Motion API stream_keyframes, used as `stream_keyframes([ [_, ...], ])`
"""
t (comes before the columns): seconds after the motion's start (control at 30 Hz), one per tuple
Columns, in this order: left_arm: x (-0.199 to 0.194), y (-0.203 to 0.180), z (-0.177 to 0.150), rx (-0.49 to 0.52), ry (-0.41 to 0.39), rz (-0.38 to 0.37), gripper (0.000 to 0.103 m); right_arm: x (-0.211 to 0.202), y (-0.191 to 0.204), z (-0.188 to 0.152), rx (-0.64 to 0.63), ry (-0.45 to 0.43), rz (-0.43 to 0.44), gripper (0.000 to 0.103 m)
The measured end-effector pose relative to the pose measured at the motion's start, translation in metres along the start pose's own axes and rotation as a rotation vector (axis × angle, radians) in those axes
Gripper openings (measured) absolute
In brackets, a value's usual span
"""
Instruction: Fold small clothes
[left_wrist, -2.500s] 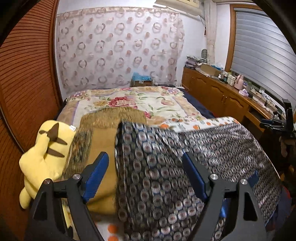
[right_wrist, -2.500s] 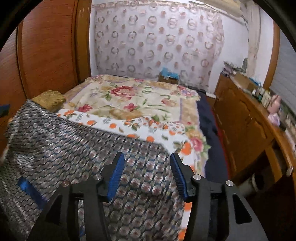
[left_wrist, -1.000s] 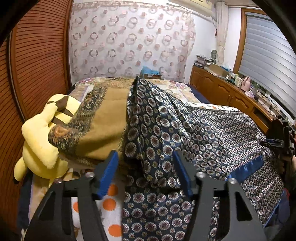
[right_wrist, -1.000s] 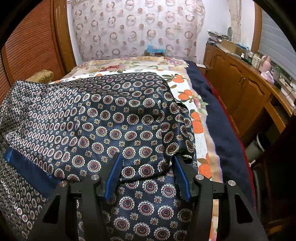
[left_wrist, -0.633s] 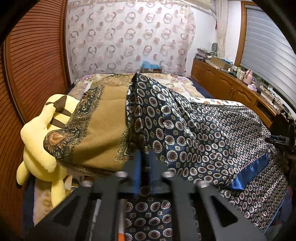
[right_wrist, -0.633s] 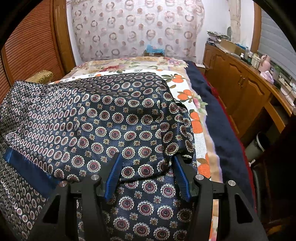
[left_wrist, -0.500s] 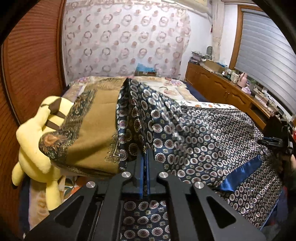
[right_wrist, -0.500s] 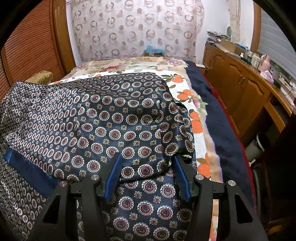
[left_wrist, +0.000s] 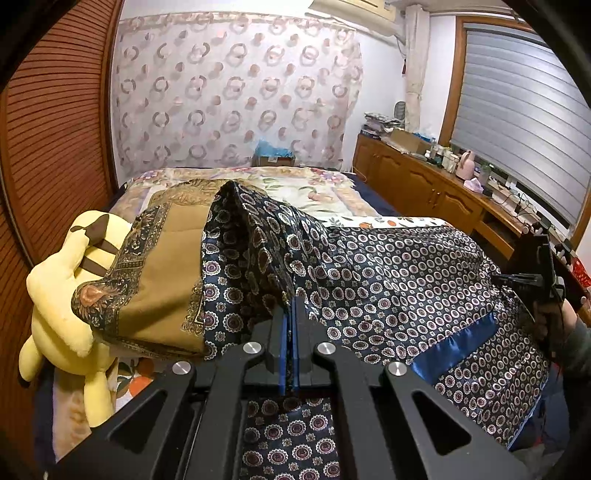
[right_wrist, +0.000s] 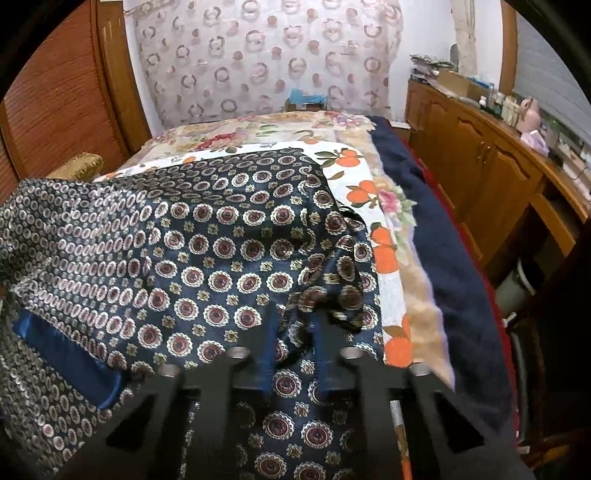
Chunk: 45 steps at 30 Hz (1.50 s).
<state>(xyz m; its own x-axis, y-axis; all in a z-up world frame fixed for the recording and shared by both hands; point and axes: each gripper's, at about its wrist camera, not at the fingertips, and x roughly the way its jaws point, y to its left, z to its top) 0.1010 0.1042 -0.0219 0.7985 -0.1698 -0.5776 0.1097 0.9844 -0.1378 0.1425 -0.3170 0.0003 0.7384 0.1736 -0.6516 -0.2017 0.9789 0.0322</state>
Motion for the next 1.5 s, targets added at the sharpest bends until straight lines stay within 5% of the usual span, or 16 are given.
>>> stream_keyframes([
  [0.43, -0.054, 0.004, -0.008, -0.070, -0.098, -0.060, 0.002, -0.092, 0.008, -0.027, -0.050, -0.175, 0.074, 0.006],
  [0.9, -0.078, 0.019, -0.071, -0.102, -0.011, -0.013, 0.002, -0.152, 0.012, -0.076, -0.113, -0.133, 0.069, 0.006],
  [1.13, -0.073, 0.030, -0.093, -0.120, 0.032, 0.026, 0.002, -0.156, 0.013, -0.081, -0.121, -0.077, 0.070, 0.006],
  [1.27, -0.058, 0.036, -0.108, -0.143, 0.077, 0.041, 0.002, -0.123, 0.006, -0.081, -0.101, -0.009, 0.058, 0.006],
  [1.5, -0.056, 0.034, -0.116, -0.123, 0.093, 0.074, 0.003, -0.112, 0.003, -0.066, -0.092, -0.030, 0.037, 0.007],
])
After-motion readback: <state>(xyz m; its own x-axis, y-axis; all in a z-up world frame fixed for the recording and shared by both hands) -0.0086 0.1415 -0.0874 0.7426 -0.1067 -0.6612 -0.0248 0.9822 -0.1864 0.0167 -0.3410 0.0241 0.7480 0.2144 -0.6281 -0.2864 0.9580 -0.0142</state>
